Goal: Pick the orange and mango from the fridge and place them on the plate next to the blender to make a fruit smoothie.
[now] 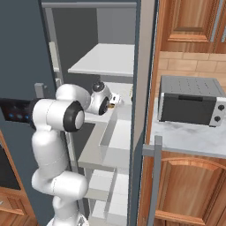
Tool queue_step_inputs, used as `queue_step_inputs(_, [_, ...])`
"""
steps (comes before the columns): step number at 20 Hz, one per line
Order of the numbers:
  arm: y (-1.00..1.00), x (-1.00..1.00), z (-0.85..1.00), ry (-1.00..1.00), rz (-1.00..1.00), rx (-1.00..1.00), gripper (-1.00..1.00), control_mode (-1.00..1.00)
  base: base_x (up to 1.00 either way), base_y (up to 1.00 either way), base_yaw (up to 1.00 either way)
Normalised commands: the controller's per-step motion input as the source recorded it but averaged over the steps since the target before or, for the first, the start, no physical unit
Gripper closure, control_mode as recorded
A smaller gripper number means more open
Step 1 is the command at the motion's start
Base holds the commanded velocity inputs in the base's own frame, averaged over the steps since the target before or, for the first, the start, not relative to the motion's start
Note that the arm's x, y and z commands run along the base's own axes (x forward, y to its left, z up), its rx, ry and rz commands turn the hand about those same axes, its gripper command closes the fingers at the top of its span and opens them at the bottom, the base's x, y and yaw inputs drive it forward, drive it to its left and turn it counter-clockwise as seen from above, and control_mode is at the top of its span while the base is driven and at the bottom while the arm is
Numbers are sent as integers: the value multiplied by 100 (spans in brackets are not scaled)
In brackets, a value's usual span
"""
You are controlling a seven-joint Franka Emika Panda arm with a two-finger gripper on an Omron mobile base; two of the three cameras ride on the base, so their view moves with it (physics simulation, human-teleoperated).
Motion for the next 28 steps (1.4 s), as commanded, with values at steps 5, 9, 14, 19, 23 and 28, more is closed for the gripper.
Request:
queue_step_inputs(5, [-2,-91,29,0,0,6,100,-100,0,0,0])
queue_step_inputs(9, [-1,-84,72,1,-2,3,100,-100,0,0,0])
queue_step_inputs(14, [0,-70,80,9,-4,0,100,-100,0,0,0])
queue_step_inputs(19, [0,-80,63,11,-1,0,100,-100,0,0,0])
queue_step_inputs(23, [0,-98,16,6,0,0,100,-100,0,0,0])
queue_step_inputs(28, [1,-100,3,5,0,1,100,-100,0,0,0])
